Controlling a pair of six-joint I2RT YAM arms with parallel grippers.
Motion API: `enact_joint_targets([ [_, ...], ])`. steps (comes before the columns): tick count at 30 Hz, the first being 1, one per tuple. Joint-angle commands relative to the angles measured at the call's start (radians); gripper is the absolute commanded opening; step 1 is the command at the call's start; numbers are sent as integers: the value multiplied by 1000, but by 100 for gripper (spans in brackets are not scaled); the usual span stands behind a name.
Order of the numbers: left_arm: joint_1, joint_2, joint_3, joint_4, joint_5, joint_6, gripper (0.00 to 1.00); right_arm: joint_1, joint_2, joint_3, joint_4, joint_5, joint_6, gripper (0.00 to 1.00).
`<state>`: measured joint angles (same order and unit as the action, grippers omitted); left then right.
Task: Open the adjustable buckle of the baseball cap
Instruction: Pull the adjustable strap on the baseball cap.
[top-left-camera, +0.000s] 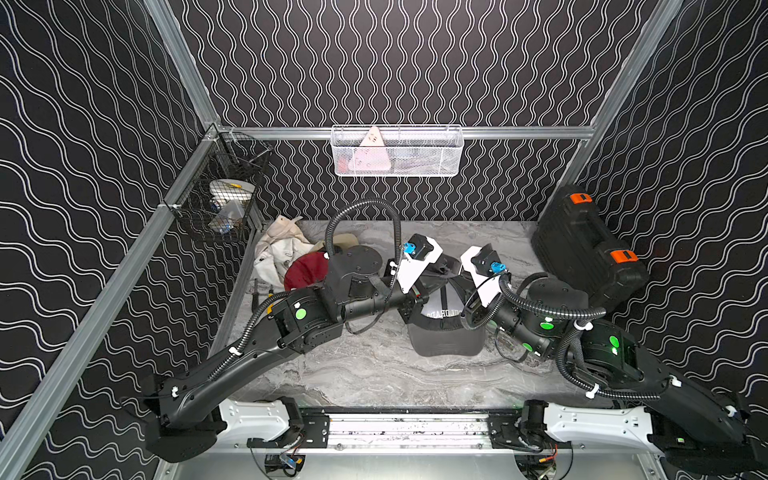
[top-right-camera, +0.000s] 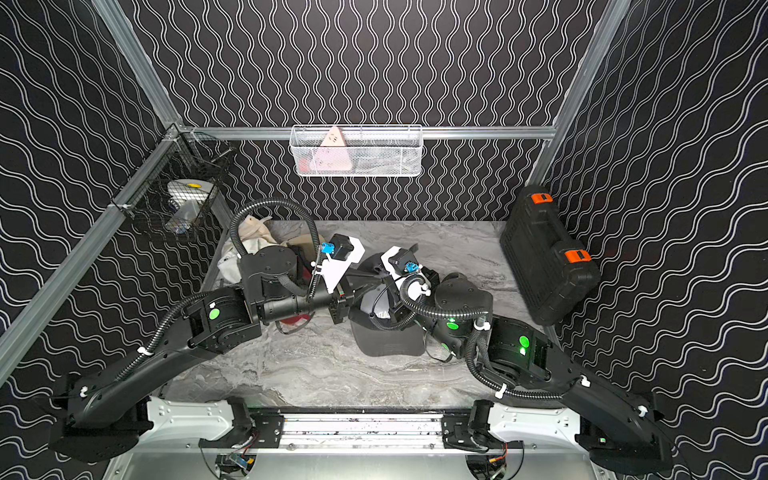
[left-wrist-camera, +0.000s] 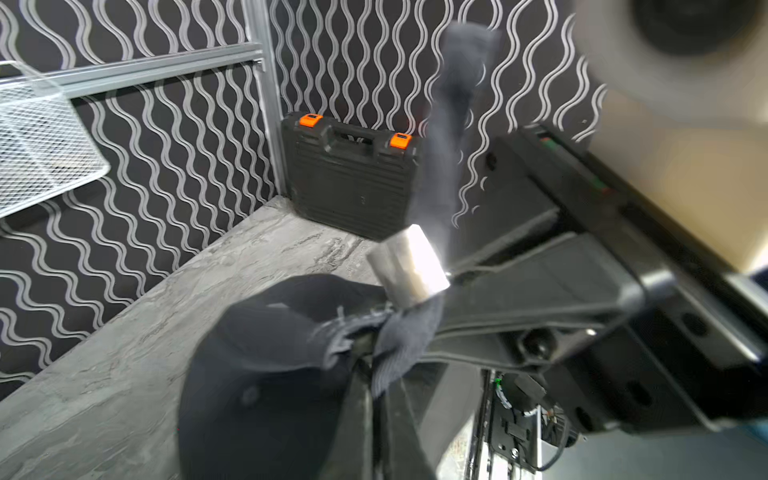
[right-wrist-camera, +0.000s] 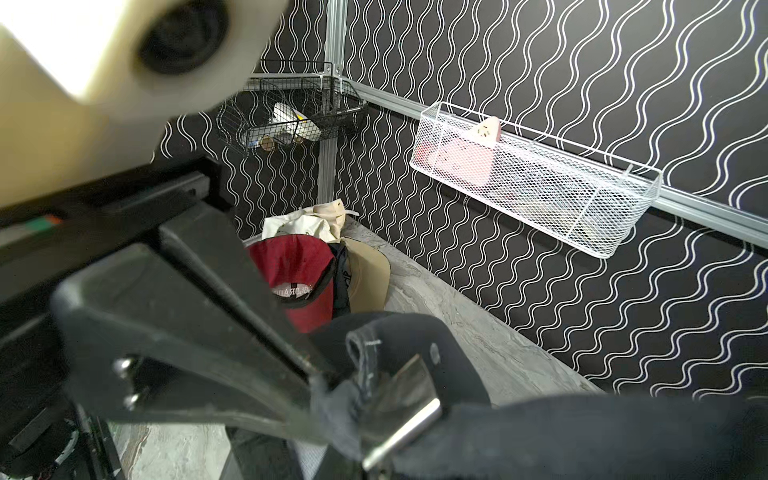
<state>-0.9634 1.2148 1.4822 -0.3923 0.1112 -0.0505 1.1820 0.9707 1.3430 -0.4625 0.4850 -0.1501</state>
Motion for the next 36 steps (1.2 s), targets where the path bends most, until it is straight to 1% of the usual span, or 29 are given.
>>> enact_joint_targets([
  [1, 0, -9, -7, 57, 7, 0, 0, 0, -4, 0, 10, 41, 15, 6],
  [8, 0, -17, -26, 59, 10, -9, 0, -1, -35, -11, 24, 97, 19, 2],
  [24, 0, -89, -121, 66, -10, -26, 0, -1, -100, -21, 64, 212, 37, 1],
  [36, 0, -172, -211, 95, -76, -37, 0, -4, -115, -21, 64, 329, 45, 0],
])
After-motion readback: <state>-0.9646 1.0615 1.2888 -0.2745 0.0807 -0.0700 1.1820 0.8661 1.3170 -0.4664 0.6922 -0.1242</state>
